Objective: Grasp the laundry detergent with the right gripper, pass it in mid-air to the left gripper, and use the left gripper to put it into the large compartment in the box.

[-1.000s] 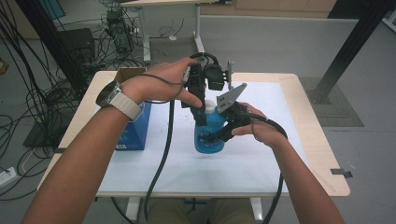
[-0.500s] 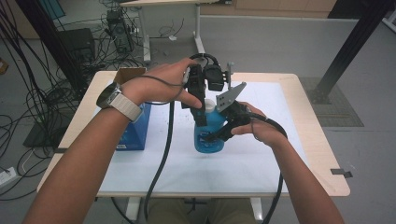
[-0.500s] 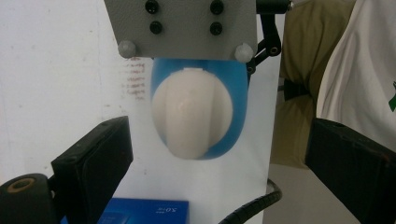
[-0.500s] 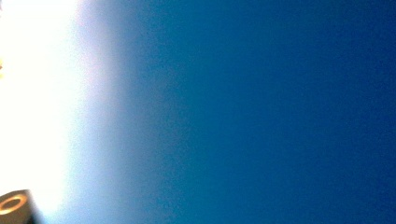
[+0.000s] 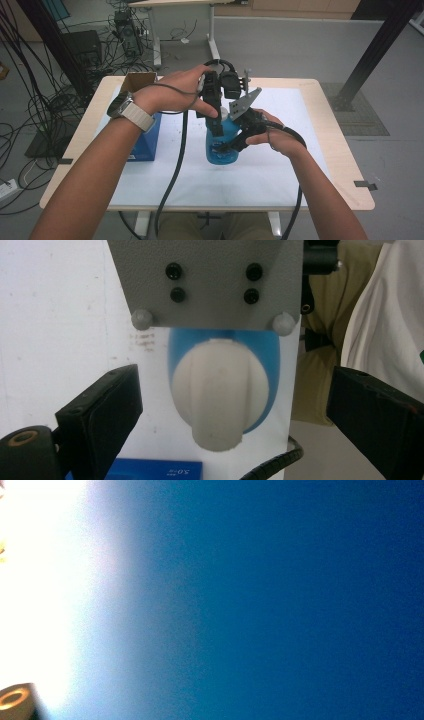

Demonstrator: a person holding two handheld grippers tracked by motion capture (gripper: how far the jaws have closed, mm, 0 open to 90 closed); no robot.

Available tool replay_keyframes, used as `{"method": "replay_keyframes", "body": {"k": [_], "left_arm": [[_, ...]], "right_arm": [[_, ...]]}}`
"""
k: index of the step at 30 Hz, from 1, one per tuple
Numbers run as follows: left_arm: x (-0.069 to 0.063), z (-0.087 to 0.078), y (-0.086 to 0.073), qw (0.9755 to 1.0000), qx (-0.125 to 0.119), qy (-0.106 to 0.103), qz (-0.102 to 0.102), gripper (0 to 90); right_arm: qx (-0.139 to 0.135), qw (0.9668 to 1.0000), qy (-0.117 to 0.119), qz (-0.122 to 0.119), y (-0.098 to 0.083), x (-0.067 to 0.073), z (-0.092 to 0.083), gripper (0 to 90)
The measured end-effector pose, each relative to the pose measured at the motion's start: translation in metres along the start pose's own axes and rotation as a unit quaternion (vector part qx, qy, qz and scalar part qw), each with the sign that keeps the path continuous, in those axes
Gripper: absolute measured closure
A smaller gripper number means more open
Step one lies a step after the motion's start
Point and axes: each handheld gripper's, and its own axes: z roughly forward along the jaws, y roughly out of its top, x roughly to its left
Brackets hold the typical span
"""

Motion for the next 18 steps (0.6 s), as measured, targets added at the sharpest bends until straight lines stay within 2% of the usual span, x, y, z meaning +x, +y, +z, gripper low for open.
{"method": "replay_keyframes", "body": {"k": [9, 17, 18], "left_arm": [[0.003, 0.006, 0.004, 1.0000, -0.001, 0.002, 0.002, 8.6], [0.005, 0.013, 0.006, 1.0000, 0.001, -0.003, 0.002, 9.0], [0.005, 0.014, 0.006, 1.0000, 0.000, -0.003, 0.001, 9.1]], "right_arm": [[0.001, 1.0000, 0.002, 0.001, 0.002, 0.002, -0.001, 43.4], [-0.008, 0.9999, -0.002, -0.014, 0.004, 0.002, -0.003, 43.4], [-0.006, 0.9999, -0.001, -0.009, 0.004, 0.003, -0.003, 43.4]]}}
